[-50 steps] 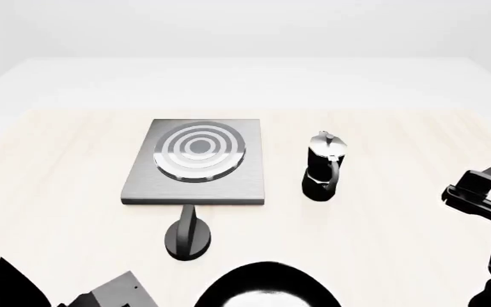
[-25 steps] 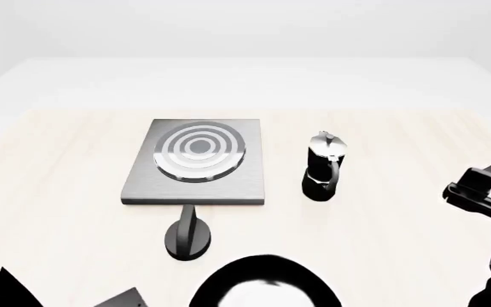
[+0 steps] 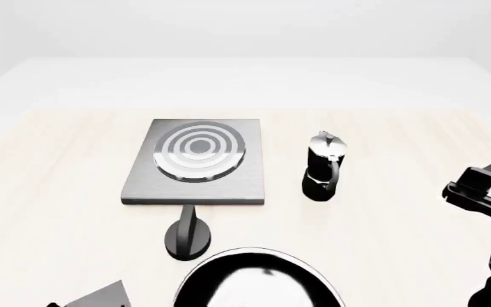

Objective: Turn on the stove and put the frying pan on it.

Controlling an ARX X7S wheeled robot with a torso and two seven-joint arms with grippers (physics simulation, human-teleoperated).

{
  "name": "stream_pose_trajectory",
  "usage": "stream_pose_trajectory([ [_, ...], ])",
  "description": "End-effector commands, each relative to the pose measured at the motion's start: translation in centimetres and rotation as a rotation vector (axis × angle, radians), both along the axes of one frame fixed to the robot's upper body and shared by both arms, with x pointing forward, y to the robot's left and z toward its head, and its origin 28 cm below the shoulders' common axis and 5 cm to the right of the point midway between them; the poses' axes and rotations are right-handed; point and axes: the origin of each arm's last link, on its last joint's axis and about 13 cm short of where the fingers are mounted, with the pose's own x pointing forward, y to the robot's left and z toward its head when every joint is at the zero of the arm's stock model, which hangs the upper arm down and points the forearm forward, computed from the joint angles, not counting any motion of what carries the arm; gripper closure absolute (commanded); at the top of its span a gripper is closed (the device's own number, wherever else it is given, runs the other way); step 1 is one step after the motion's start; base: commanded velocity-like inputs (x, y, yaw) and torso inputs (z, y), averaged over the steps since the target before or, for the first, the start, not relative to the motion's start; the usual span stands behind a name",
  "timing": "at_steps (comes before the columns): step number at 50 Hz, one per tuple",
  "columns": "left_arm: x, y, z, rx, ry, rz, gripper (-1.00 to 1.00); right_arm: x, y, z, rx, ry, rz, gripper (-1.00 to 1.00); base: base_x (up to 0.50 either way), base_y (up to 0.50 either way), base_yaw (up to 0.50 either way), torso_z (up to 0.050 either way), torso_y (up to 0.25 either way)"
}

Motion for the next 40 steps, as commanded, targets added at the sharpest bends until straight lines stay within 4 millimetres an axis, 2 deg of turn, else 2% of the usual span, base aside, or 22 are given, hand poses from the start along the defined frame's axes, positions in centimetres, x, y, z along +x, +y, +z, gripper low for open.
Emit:
stream_pose_trajectory([
  [1,-0.8,0.3,2.7,-0.046,-0.111,0.01,1.0,0.2,-0.3,-0.1,0.019,-0.004,0.002,-1.0,0.0,0.0,0.0,0.0,0.0],
  [12,-1.8,0.5,5.5,-0.048,-0.176,0.042,1.0,0.3,-0.2,0.0,0.019,-0.008,0.006,-1.0,0.0,0.0,0.0,0.0,0.001],
  [17,-1.3,0.8,6.4,-0.076,-0.213,0.155,1.0,0.2,-0.3,0.1,0.018,-0.011,0.004,-1.0,0.0,0.0,0.0,0.0,0.0],
  [28,-0.9,0.8,8.5,-0.168,-0.328,0.229,1.0,0.3,-0.3,-0.1,0.021,-0.006,0.004,-1.0,0.0,0.0,0.0,0.0,0.001],
  [35,0.6,0.8,9.0,-0.209,-0.374,0.361,1.0,0.2,-0.3,-0.2,0.022,-0.007,0.004,-1.0,0.0,0.0,0.0,0.0,0.001],
  [36,1.1,0.8,9.0,-0.163,-0.389,0.405,1.0,0.2,-0.3,-0.2,0.022,-0.007,0.004,-1.0,0.0,0.0,0.0,0.0,0.0],
  [40,2.4,0.3,9.1,-0.272,-0.374,0.452,1.0,0.2,-0.3,-0.1,0.023,-0.007,0.004,-1.0,0.0,0.0,0.0,0.0,0.003],
])
